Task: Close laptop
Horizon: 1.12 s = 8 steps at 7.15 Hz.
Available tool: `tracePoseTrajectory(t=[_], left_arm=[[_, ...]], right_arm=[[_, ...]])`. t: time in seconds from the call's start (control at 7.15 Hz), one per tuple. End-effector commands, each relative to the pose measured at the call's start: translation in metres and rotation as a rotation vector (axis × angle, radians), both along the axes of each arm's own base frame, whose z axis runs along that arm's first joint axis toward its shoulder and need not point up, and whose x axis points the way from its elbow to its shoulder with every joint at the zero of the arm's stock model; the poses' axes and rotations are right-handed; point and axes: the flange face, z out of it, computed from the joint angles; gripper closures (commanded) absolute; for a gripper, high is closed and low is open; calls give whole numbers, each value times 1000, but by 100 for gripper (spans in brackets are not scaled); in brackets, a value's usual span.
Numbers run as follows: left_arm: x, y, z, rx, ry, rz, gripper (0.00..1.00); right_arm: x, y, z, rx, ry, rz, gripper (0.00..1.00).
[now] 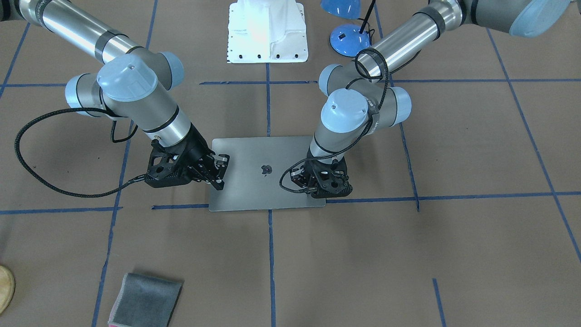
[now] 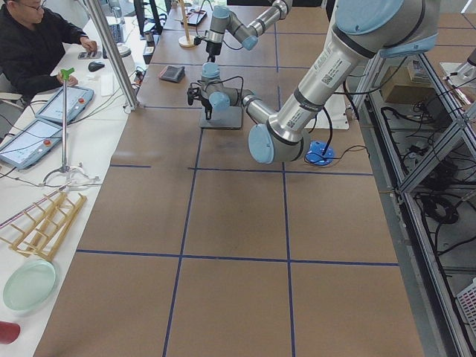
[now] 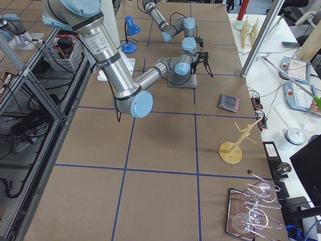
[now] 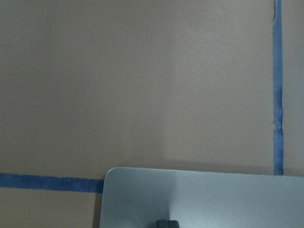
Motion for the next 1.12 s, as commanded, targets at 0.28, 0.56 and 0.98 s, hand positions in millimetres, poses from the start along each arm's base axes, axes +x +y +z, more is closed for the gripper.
tracePoseTrajectory(t=[0.28, 0.56, 0.98], left_arm=[[-49, -22, -22, -40, 77, 27, 1], [-121, -24, -6, -103, 90, 24, 1], [-259, -9, 34, 1, -30, 96, 1]], right_arm=[[38, -17, -5, -48, -42, -39, 1], [102, -7, 12, -78, -25, -3, 0], [189, 33, 37, -52, 273, -98, 0]])
